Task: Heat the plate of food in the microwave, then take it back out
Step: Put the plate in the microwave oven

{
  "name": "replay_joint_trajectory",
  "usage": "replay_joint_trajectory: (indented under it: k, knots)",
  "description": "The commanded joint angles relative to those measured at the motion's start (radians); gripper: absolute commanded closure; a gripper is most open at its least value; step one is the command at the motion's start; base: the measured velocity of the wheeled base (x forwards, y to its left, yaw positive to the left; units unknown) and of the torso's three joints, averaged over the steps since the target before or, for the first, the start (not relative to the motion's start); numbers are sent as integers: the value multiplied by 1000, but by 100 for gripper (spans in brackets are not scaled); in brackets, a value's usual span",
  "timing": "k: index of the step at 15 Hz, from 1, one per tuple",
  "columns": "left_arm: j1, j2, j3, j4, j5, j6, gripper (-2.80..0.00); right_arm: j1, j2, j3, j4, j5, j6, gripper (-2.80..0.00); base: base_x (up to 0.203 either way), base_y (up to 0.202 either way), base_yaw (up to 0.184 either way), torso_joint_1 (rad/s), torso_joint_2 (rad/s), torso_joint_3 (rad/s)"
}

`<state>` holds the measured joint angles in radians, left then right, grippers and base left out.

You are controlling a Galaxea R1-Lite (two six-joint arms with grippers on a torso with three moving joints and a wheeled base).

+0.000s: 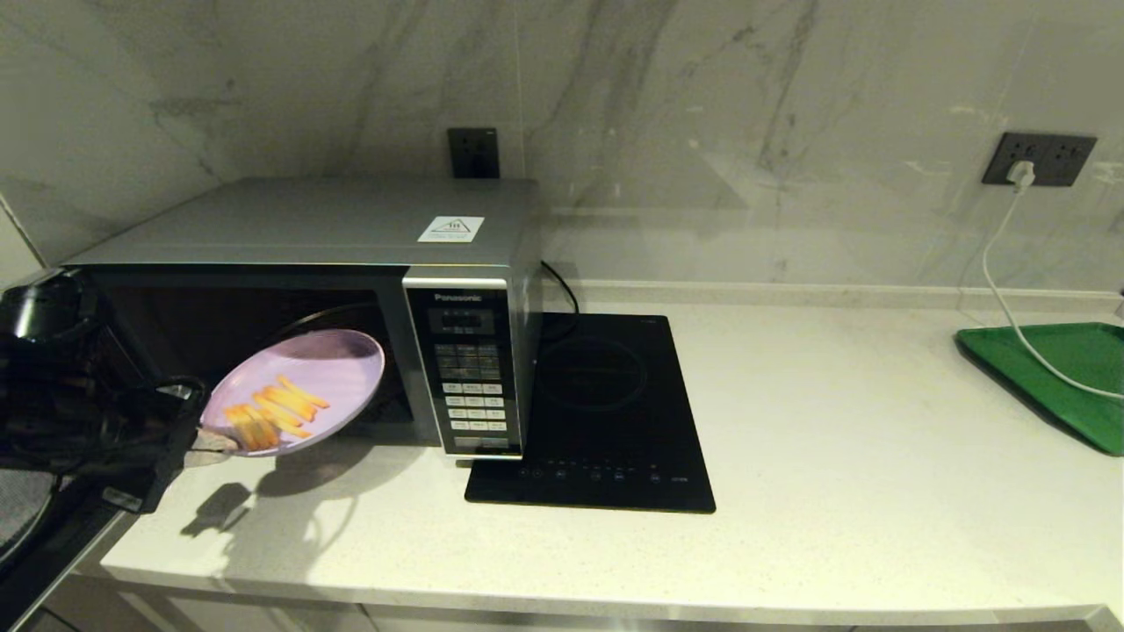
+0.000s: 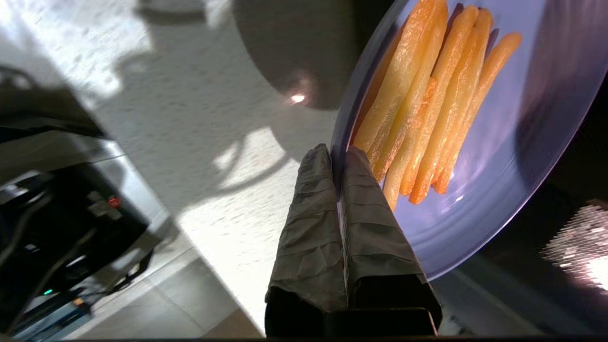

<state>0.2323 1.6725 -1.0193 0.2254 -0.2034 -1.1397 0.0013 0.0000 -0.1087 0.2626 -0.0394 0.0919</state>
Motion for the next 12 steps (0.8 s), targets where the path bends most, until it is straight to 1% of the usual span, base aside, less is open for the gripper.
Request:
replay_joint_trajectory:
  k: [1, 3, 6, 7, 9, 12]
  knots:
    - [-19, 20, -71, 21, 4, -24, 0, 0, 0, 0, 1, 0, 0, 0, 0, 0, 0, 0, 0, 0]
    - [-44, 42, -138, 58, 17, -64, 0, 0, 0, 0, 1, 0, 2, 0, 0, 0, 0, 0, 0, 0]
    - [-86, 119, -184, 67, 108, -110, 0, 0, 1, 0, 1, 0, 1, 0, 0, 0, 0, 0, 0, 0]
    - [-95, 140, -194, 65, 123, -125, 0, 0, 0, 0, 1, 0, 0, 0, 0, 0, 0, 0, 0, 0]
    - [-108, 188, -199, 61, 132, -144, 0, 0, 2, 0, 1, 0, 0, 0, 0, 0, 0, 0, 0, 0]
    - [-111, 218, -225, 46, 127, -153, 0, 0, 0, 0, 1, 0, 0, 0, 0, 0, 0, 0, 0, 0]
